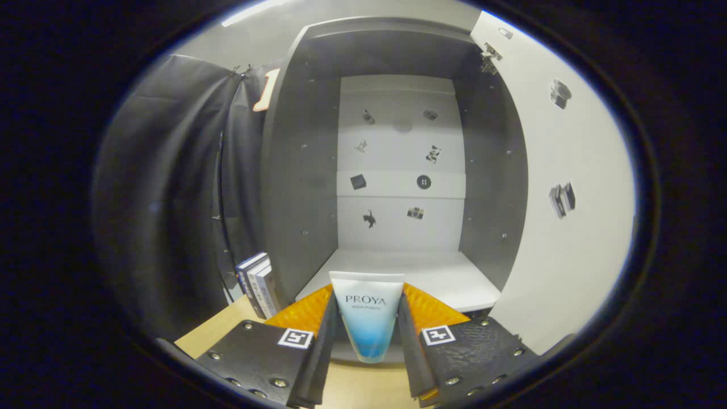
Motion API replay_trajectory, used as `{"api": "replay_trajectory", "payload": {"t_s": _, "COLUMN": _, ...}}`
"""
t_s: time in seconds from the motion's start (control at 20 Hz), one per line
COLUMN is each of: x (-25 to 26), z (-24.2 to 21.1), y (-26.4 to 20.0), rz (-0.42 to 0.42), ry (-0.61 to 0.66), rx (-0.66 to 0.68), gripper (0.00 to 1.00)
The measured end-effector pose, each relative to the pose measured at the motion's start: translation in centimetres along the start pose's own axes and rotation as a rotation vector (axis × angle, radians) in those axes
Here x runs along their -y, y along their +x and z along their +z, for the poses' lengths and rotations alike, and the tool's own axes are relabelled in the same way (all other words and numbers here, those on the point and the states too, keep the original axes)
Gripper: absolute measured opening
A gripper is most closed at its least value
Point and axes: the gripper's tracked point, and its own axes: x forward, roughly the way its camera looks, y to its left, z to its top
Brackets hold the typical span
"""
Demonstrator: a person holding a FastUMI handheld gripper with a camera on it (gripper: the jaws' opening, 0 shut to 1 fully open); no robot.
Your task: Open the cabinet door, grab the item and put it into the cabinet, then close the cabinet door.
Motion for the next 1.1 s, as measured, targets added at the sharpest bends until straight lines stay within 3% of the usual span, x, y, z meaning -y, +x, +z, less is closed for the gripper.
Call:
{"api": "replay_trajectory", "payload": {"t_s": 0.2, "x": 2.0, "z": 2.2, "y": 5.1, "rz": -0.024, "ry": 0.011, "rx": 0.050, "gripper": 0.55}}
{"api": "replay_trajectory", "payload": {"t_s": 0.5, "x": 3.8, "z": 0.7, "y": 11.6, "rz": -0.040, "ry": 0.023, "rx": 0.022, "gripper": 0.55}}
{"api": "replay_trajectory", "payload": {"t_s": 0.75, "x": 4.3, "z": -1.9, "y": 13.3, "rz": -0.054, "ry": 0.018, "rx": -0.051, "gripper": 0.55}}
{"api": "replay_trajectory", "payload": {"t_s": 1.1, "x": 4.1, "z": -1.4, "y": 13.6, "rz": -0.044, "ry": 0.014, "rx": -0.023, "gripper": 0.56}}
